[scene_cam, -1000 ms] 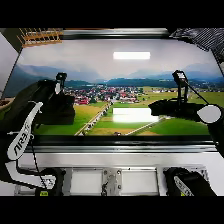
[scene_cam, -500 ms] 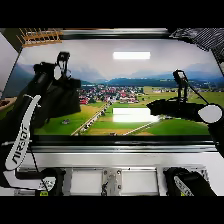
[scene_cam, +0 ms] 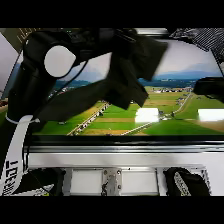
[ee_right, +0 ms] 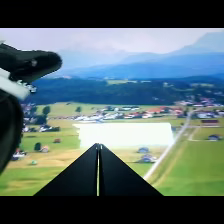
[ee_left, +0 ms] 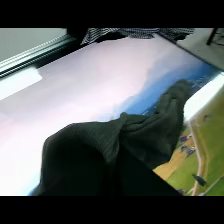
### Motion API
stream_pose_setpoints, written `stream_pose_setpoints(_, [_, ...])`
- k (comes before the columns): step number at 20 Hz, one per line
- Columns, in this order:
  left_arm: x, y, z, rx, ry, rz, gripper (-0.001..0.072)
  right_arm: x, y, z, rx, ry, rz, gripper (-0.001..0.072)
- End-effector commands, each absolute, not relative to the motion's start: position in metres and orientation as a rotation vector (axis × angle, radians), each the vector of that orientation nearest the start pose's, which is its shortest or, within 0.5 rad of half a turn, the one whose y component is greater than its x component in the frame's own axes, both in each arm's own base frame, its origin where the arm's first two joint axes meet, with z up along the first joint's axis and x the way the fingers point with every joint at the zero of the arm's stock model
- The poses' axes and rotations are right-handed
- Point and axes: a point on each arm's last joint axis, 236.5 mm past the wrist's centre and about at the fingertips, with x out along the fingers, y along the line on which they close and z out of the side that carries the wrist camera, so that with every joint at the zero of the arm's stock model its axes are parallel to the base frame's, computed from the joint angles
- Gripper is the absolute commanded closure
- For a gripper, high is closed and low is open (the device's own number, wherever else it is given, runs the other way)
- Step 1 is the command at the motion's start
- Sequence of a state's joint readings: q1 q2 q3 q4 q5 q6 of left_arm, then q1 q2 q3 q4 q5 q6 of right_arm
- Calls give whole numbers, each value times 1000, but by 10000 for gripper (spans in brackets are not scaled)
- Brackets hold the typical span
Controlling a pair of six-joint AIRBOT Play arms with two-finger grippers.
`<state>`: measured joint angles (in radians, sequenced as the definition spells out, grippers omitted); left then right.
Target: Fold the clothes and pants, and hang the long-sleeved shirts on hangers.
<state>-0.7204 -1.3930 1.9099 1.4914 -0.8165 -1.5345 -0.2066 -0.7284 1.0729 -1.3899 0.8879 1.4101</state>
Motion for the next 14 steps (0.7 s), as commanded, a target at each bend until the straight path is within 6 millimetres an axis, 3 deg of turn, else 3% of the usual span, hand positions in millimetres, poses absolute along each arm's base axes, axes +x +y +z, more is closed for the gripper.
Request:
stream_pose_setpoints(1, [356,-409,299,105,374,-870,700,335,-92,241,103,487,-232,672])
stream_pose_setpoints(2, [353,-421,261,108,460,-874,691,334,-95,240,106,490,-243,672])
stream_pose_setpoints(3, [350,-431,221,128,543,-874,395,334,-96,239,106,490,-245,671])
stream_pose_setpoints(4, [349,-436,181,134,629,-861,2,335,-96,239,106,491,-244,671])
stream_pose_setpoints(6, [359,-424,131,113,767,-789,-5,336,-97,237,106,496,-245,669])
stream_pose_setpoints(8, [381,-386,110,58,864,-675,-5,336,-97,236,107,499,-244,662])
stream_pose_setpoints(11, [413,-295,92,-45,946,-471,-5,336,-96,224,115,547,-239,661])
stream_pose_setpoints(14, [417,-194,57,-139,1034,-258,-5,338,-95,193,137,656,-230,660])
